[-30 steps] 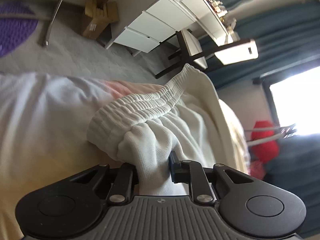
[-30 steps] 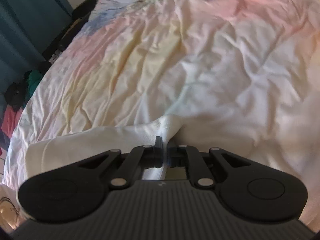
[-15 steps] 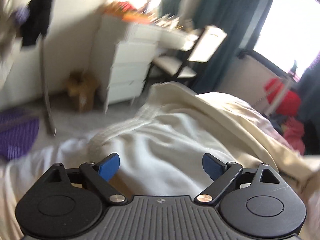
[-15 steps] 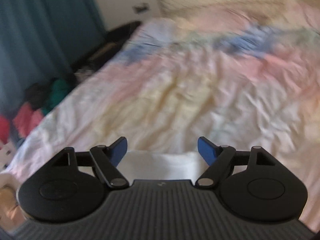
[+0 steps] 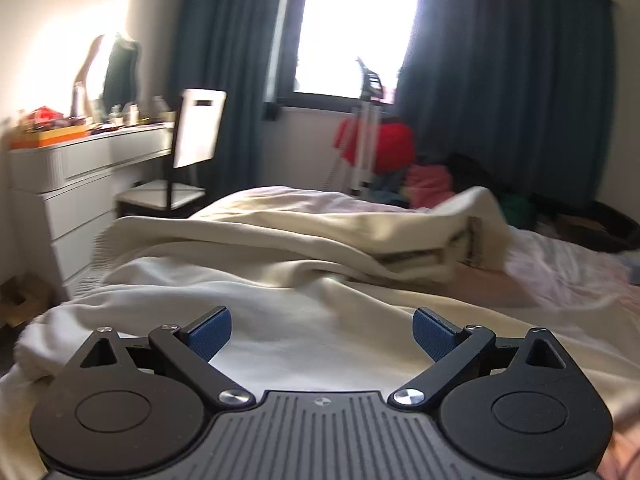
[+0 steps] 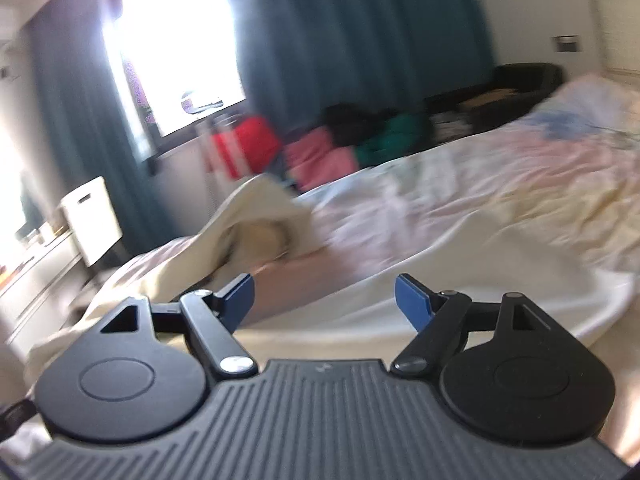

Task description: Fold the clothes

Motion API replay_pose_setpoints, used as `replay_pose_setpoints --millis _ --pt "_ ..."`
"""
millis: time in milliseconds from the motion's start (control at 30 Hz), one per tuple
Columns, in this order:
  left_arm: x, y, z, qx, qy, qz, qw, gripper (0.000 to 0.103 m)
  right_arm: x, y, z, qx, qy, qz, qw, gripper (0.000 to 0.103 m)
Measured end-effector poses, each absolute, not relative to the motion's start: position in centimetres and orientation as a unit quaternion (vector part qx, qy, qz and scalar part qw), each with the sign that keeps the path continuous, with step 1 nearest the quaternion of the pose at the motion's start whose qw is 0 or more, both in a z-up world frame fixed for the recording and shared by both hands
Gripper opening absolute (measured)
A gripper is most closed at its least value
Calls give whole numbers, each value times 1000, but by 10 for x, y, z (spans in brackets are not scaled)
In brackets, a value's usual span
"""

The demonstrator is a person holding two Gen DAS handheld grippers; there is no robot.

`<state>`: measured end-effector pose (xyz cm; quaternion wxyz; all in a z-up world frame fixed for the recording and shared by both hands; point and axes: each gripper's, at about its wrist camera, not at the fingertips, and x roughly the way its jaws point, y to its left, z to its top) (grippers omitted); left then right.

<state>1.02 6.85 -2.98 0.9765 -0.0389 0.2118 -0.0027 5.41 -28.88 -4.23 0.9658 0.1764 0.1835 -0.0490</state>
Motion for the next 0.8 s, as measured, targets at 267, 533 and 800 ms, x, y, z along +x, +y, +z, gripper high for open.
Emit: replay_pose_setpoints --millis 267,533,800 --pt "11 42 -39 1 190 -15 982 98 63 -254 -44 149 168 4 974 70" --pt "39 9 -2 2 175 -40 984 98 64 -261 -53 164 175 8 971 31" --pt "98 -25 -25 -32 173 -61 983 100 89 -280 -80 219 225 8 950 34"
